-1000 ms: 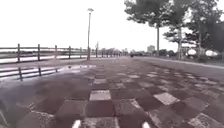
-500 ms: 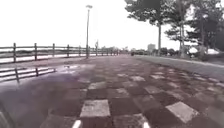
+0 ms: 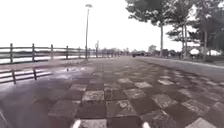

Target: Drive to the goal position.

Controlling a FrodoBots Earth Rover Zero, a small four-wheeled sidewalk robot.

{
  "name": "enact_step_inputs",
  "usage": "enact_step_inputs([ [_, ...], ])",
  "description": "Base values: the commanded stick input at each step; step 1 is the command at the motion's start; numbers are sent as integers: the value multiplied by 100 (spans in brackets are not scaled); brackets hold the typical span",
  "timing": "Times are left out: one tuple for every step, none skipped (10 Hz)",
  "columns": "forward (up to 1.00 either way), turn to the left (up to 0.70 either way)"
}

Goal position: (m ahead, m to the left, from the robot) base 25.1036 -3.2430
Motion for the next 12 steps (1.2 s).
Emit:
enact_step_inputs([
  [85,1],
  [85,1],
  [85,1],
  [85,1],
  [85,1],
  [85,1],
  [85,1],
  [85,1],
  [85,1],
  [85,1],
  [85,1],
  [85,1],
])
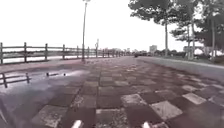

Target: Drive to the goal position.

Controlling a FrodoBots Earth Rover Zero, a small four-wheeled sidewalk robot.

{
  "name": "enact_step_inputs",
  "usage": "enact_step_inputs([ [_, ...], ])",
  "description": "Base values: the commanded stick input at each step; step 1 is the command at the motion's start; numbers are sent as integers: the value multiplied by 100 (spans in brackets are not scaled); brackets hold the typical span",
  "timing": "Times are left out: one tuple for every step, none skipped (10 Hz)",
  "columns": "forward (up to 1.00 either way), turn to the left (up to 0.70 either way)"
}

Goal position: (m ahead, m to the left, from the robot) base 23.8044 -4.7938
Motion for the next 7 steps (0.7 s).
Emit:
enact_step_inputs([
  [85,1],
  [85,1],
  [85,1],
  [85,1],
  [85,1],
  [85,1],
  [85,1],
])
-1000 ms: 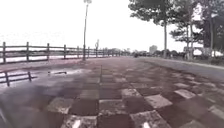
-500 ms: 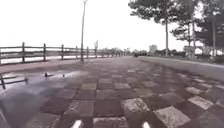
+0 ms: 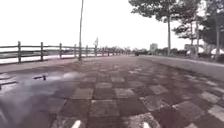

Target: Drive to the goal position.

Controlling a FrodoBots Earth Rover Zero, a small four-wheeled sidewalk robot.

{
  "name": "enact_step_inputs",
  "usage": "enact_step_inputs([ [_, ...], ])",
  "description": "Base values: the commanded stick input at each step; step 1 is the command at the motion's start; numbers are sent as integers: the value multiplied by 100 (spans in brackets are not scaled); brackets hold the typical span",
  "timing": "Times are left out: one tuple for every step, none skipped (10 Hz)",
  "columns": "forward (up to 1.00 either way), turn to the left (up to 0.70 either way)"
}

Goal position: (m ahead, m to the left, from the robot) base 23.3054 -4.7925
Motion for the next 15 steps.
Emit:
enact_step_inputs([
  [85,1],
  [85,1],
  [85,1],
  [85,1],
  [85,1],
  [85,1],
  [85,1],
  [85,1],
  [85,1],
  [85,1],
  [85,1],
  [85,1],
  [85,1],
  [85,1],
  [85,1],
])
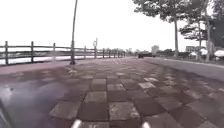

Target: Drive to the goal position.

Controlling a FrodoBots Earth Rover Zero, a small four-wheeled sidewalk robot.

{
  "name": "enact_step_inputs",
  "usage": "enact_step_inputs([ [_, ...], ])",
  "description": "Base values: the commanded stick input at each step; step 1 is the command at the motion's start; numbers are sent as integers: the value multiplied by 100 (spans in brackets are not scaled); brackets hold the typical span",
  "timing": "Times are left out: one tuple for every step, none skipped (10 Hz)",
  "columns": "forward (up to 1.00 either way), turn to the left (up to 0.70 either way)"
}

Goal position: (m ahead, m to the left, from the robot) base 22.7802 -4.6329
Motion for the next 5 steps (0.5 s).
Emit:
enact_step_inputs([
  [85,1],
  [85,1],
  [85,1],
  [85,1],
  [85,1],
])
